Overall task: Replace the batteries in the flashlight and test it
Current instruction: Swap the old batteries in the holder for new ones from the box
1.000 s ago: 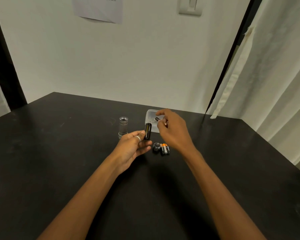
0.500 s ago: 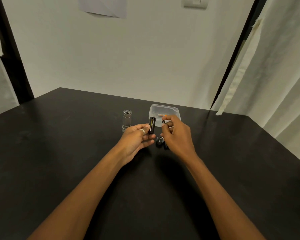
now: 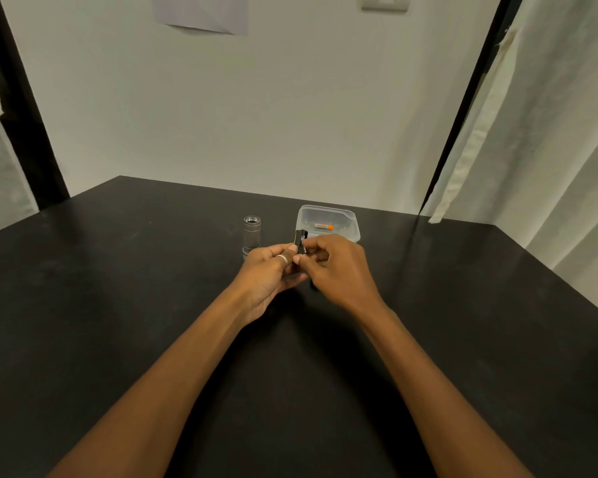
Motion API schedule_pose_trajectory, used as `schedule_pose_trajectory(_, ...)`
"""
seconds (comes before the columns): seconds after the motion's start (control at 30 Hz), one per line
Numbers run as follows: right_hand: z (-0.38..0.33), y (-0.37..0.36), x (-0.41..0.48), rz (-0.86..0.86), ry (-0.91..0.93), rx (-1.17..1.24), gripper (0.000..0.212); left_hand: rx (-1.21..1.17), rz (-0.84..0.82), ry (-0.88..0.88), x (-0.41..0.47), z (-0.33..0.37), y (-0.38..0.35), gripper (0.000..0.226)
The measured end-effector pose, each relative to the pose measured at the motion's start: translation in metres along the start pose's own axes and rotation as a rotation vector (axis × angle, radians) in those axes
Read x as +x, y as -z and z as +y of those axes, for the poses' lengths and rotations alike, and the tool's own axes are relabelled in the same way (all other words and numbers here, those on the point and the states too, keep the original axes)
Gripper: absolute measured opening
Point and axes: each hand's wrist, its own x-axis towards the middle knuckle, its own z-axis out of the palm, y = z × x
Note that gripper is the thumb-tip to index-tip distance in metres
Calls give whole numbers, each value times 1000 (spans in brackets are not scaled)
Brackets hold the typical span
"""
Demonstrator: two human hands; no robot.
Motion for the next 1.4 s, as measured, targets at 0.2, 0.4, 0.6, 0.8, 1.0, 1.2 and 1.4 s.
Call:
schedule_pose_trajectory(0.2,2,3,0,-93,-10,-42,28,-29,-15,-3,1,0,1,28)
schedule_pose_trajectory(0.4,2,14,3,-11,-230,180,54,-72,-58,15,0,-1,1,24)
schedule_pose_trajectory(0.6,4,22,6,-79,-399,493,67,-92,-94,31,-1,1,1,23)
schedule_pose_trajectory(0.8,7,21,6,-54,-424,634,54,-93,-119,32,-1,2,0,26)
schedule_pose_trajectory(1.0,4,16,5,-77,-334,480,58,-108,-110,39,-1,3,1,26)
schedule_pose_trajectory(1.2,2,17,2,-81,-172,252,63,-169,-111,70,0,2,1,27)
schedule_pose_trajectory(1.4,3,14,0,-53,-105,144,56,-100,-146,53,0,0,2,18)
